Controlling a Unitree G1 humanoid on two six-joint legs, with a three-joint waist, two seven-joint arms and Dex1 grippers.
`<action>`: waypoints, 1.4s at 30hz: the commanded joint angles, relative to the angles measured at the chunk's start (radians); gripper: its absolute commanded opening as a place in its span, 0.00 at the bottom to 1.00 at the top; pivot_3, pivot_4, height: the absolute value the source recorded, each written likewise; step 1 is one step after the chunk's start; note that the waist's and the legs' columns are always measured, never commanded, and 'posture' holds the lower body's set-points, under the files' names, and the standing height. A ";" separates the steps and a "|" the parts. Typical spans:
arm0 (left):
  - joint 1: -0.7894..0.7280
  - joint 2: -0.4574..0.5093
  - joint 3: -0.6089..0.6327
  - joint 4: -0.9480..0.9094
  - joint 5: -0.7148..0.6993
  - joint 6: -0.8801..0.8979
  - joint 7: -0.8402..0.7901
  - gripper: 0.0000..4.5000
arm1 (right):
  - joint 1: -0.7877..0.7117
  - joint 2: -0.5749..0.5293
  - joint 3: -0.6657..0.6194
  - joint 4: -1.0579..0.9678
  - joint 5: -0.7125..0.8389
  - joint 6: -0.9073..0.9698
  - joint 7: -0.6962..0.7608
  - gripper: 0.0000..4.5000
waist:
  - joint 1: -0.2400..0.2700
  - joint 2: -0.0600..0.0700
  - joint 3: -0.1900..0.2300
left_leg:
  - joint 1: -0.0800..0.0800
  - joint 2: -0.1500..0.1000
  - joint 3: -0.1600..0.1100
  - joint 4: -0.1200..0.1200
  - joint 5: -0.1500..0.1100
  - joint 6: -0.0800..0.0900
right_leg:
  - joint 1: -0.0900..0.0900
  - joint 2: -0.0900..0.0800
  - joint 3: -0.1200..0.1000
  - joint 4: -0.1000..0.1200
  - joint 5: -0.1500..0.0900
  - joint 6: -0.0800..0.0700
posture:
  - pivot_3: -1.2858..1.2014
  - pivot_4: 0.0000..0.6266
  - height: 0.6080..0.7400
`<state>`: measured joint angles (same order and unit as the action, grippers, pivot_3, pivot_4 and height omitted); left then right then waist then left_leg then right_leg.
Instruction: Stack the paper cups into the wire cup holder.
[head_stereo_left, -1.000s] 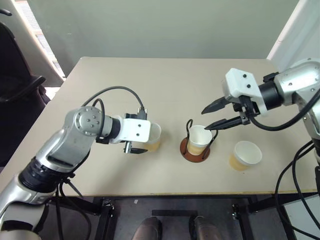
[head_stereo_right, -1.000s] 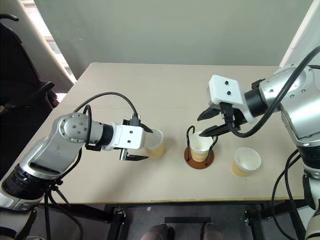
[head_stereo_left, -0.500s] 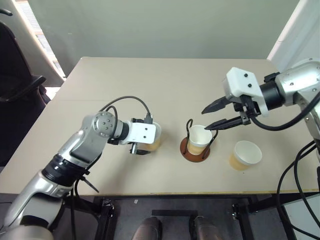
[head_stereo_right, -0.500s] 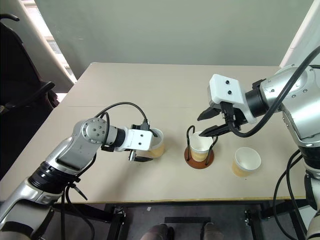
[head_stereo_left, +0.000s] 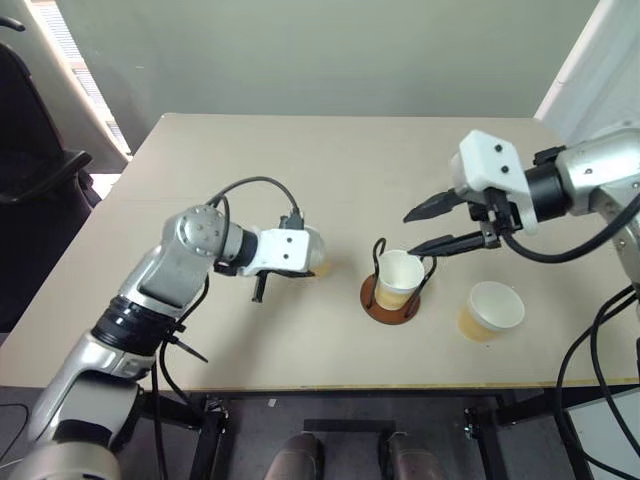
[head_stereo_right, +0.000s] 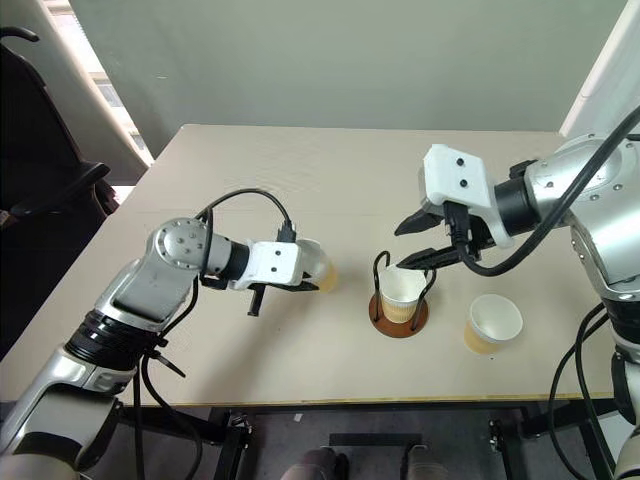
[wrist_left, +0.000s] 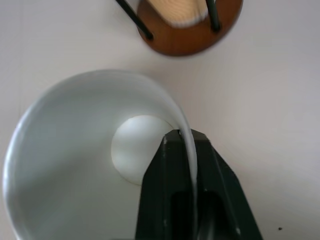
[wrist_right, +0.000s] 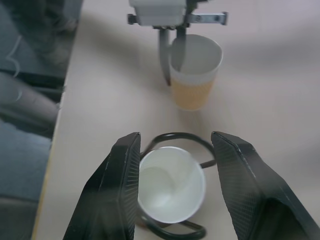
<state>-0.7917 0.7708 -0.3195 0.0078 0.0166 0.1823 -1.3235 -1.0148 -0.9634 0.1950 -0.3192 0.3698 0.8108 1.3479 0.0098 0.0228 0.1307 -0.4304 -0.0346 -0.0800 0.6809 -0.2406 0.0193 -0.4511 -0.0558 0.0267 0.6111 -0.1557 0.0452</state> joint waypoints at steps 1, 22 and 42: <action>-0.071 0.012 0.077 -0.073 -0.110 0.072 -0.055 0.01 | 0.040 -0.014 -0.092 -0.013 0.022 0.044 -0.076 0.51 | 0.002 0.000 0.000 | 0.000 0.000 0.000 0.000 0.000 0.000 | 0.000 0.000 0.000 0.000 0.000 0.000 | 0.52 0.24 1.00; -0.465 -0.184 0.056 0.198 -0.252 0.051 -0.261 0.00 | 0.339 -0.368 -0.398 -0.238 0.262 0.206 -0.073 0.99 | 0.010 0.000 0.000 | -0.005 0.000 0.002 0.002 -0.002 0.005 | -0.001 0.000 0.000 -0.003 0.005 0.012 | 0.52 0.24 1.00; -0.578 -0.357 -0.133 0.426 -0.298 -0.076 -0.291 0.00 | 0.324 -0.506 -0.454 -0.217 0.399 0.229 -0.111 0.99 | 0.020 0.000 0.000 | -0.010 0.000 0.005 0.013 -0.009 0.011 | 0.000 -0.002 0.002 -0.004 -0.004 0.028 | 0.52 0.24 1.00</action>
<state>-1.3367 0.4162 -0.4554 0.4396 -0.2607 0.1280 -1.5735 -0.6910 -1.4435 -0.2038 -0.5450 0.7800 1.0575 1.2369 0.0297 0.0226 0.1309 -0.4408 -0.0351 -0.0750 0.6942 -0.2510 0.0305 -0.4509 -0.0575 0.0287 0.6075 -0.1598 0.0738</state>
